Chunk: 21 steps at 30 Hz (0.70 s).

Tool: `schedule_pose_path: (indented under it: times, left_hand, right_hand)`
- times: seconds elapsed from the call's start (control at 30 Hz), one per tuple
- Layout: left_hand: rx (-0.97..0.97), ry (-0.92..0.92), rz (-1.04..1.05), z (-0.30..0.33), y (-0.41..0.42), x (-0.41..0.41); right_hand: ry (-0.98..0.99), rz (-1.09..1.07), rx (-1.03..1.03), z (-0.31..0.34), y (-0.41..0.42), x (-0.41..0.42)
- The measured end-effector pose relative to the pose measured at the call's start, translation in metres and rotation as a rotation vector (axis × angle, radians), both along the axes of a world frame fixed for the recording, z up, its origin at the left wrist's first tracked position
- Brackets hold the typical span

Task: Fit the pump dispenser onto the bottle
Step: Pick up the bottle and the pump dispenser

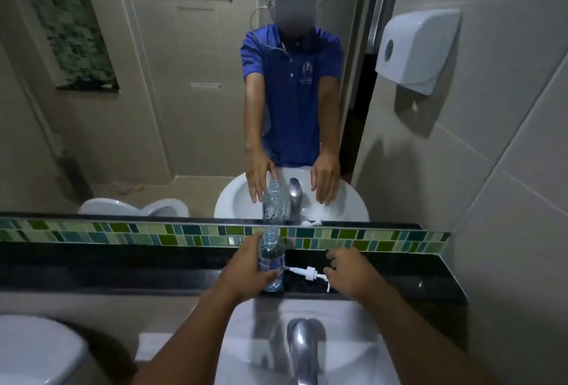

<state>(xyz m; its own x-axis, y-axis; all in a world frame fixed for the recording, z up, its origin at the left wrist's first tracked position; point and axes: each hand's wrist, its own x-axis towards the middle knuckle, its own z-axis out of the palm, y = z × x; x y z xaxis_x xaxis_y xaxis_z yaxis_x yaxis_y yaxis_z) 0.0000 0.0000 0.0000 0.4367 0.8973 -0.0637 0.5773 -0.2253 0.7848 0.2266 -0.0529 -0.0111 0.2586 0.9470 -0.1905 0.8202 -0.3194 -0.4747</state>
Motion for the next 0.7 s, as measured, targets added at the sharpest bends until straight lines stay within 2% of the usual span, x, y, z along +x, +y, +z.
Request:
schedule_pose_path:
  times: [0.07, 0.3, 0.47, 0.53, 0.7]
  left_hand:
    - [-0.036, -0.070, 0.035, -0.014, 0.008, 0.004]
    - [-0.054, -0.142, 0.146, -0.054, 0.026, 0.015]
    - [-0.048, -0.174, 0.142, -0.067, 0.038, 0.018]
    - [-0.042, -0.170, 0.134, -0.068, 0.042, 0.018]
    - [-0.036, -0.172, 0.149, -0.064, 0.039, 0.017]
  right_hand:
    - [0.002, -0.043, -0.002, -0.013, 0.005, -0.001]
    - [0.036, -0.042, 0.050, -0.065, 0.024, -0.011]
    - [-0.118, -0.031, 0.107, -0.081, 0.036, -0.019]
    - [-0.066, -0.041, 0.145, -0.083, 0.039, -0.020]
    - [0.229, -0.177, 0.330, -0.067, 0.034, -0.012]
